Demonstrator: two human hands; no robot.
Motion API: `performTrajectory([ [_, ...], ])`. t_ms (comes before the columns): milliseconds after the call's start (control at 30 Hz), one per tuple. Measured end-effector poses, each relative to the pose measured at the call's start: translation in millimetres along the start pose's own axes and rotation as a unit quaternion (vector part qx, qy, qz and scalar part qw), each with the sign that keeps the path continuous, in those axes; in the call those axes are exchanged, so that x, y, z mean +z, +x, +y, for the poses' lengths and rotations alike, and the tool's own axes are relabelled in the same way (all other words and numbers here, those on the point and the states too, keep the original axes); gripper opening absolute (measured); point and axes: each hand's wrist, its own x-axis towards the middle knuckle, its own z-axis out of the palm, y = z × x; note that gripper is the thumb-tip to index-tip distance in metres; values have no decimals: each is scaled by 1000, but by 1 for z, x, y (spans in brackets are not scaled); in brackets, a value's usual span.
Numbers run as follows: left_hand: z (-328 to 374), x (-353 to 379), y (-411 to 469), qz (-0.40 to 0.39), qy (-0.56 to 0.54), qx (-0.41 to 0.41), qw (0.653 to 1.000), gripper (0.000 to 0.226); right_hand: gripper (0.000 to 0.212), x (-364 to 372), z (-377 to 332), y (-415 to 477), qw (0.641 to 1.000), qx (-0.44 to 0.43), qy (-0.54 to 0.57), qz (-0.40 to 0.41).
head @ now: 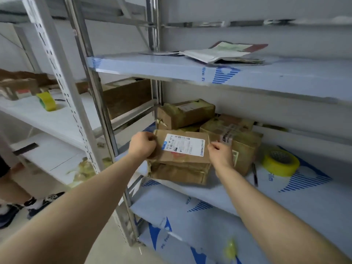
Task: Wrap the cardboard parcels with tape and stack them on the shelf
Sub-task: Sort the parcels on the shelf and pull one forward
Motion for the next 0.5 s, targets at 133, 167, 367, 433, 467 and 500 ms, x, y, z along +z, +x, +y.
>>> performTrajectory([
  [133,-26,-4,43,-56,-59,-12,997,14,25,34,-13,-1,997,32,-17,63],
  [167,-32,-4,52,-69,-76,-14,995,13,25,40,-15,0,996,36,-23,72],
  [367,-69,6,88,-149,-104,13,983,21,30,66,-14,-8,991,86,-8,104],
  [433,-78,8,94,-168,-115,16,979,25,31,71,-10,-13,988,103,8,113],
  [467,-81,9,96,-175,-122,15,977,26,31,74,-8,-16,988,106,14,114],
  [500,-84,9,97,-182,-131,13,974,26,31,76,-7,-18,987,108,19,115],
])
